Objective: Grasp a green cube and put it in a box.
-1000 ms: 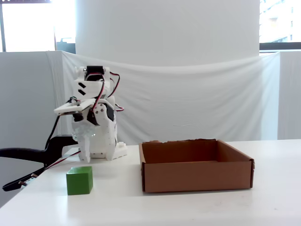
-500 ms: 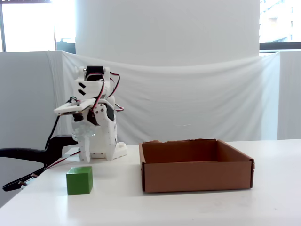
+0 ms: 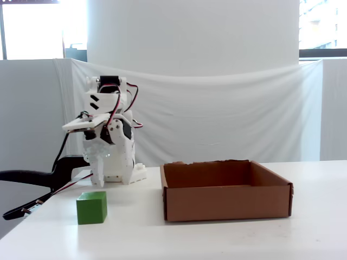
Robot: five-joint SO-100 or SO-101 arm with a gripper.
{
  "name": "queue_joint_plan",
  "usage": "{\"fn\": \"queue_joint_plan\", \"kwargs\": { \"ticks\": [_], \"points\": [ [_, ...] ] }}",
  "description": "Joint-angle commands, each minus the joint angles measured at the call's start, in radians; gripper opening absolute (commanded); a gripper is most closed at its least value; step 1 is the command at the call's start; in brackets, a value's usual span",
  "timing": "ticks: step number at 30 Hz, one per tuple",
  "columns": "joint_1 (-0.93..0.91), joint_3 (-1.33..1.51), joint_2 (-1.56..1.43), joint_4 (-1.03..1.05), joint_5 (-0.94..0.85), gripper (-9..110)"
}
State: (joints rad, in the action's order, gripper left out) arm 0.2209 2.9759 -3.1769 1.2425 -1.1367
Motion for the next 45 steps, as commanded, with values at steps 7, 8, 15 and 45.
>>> {"fn": "queue_joint_plan", "kwargs": {
  "ticks": [7,8,15,45],
  "points": [
    [-0.008,-0.005,-0.005,0.003,0.006,21],
    [-0.015,-0.005,-0.005,0.003,0.006,21],
    [-0.038,-0.063,0.094,-0.037,-0.003,23],
    [-0.189,-0.979,1.344,-0.225,-0.336,34]
  ]
}}
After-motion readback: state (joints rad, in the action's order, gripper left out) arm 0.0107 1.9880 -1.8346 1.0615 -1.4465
